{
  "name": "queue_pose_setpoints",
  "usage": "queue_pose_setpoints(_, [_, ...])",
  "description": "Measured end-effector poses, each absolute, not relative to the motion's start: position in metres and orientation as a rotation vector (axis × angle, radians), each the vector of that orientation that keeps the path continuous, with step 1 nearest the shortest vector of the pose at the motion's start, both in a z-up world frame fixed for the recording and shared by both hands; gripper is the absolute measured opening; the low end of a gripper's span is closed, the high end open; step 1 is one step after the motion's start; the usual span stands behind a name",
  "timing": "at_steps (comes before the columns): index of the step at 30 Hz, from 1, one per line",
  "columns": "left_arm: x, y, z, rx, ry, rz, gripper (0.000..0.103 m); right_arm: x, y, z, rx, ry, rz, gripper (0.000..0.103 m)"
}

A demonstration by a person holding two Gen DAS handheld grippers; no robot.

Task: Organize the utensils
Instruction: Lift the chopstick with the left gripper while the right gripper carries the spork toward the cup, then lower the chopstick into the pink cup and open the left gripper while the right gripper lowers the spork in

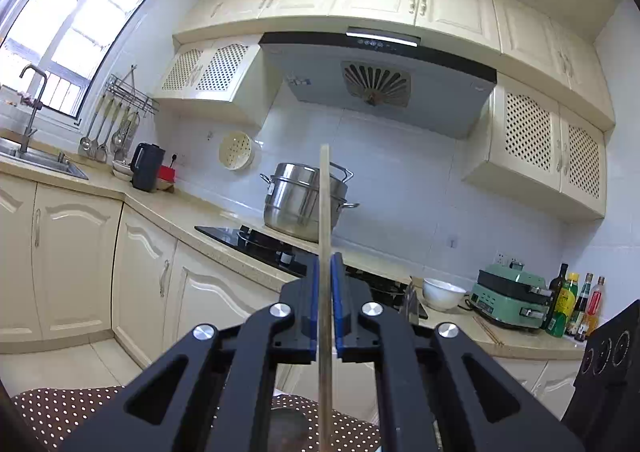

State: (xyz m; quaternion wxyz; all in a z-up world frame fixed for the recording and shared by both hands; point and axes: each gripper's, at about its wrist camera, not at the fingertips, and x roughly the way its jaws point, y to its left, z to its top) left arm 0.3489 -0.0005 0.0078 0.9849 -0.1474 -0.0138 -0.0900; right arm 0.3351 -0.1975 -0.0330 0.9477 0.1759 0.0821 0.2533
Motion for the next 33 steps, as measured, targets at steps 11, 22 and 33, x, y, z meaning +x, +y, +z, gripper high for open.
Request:
queue_pose_setpoints(11, [0.341,-0.009,0.0,-0.202,0.02,-0.184,0.006,0.334,-0.202,-0.033,0.371,0.17,0.541,0.012])
queue_pose_setpoints(22, [0.325,0.001,-0.018,-0.168,0.086,-0.194,0.006,0.324,-0.199,-0.03,0.377,0.152,0.59,0.012])
queue_pose_setpoints(33, [0.312,0.02,-0.023,-0.193,0.136,-0.242,0.044,0.308,-0.188,-0.028,0.351,0.118,0.578,0.012])
